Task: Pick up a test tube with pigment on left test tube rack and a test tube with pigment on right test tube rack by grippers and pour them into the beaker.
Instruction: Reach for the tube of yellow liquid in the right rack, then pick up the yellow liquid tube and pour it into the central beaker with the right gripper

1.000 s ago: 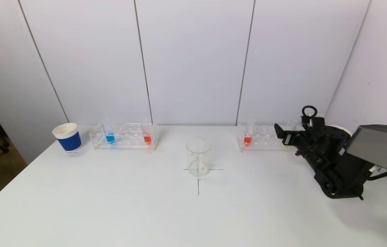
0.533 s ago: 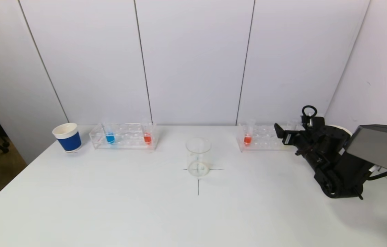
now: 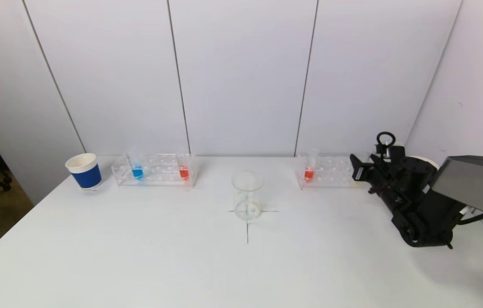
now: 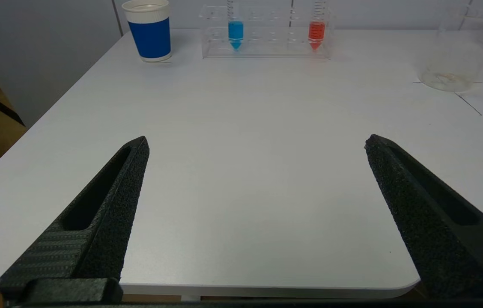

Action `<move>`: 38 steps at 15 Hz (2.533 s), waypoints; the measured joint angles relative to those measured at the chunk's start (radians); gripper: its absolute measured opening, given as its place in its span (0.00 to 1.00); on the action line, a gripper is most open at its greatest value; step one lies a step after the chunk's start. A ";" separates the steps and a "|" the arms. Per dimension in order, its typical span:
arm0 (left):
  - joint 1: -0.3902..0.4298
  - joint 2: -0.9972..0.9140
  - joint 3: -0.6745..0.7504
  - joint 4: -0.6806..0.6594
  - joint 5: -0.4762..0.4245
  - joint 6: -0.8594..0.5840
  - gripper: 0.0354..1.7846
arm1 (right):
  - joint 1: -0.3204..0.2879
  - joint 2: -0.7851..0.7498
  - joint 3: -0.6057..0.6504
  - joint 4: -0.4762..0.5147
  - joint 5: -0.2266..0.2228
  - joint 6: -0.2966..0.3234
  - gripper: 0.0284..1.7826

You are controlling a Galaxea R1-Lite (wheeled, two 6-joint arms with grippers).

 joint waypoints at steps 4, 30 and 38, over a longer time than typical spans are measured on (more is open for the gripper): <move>0.001 0.000 0.000 0.000 0.000 0.000 0.99 | -0.001 0.001 -0.003 0.000 0.001 0.001 0.26; 0.000 0.000 0.000 0.000 0.000 0.000 0.99 | -0.005 -0.098 0.024 0.000 -0.001 -0.009 0.27; 0.000 0.000 0.000 0.000 0.000 0.000 0.99 | -0.002 -0.166 0.027 0.024 0.001 -0.030 0.27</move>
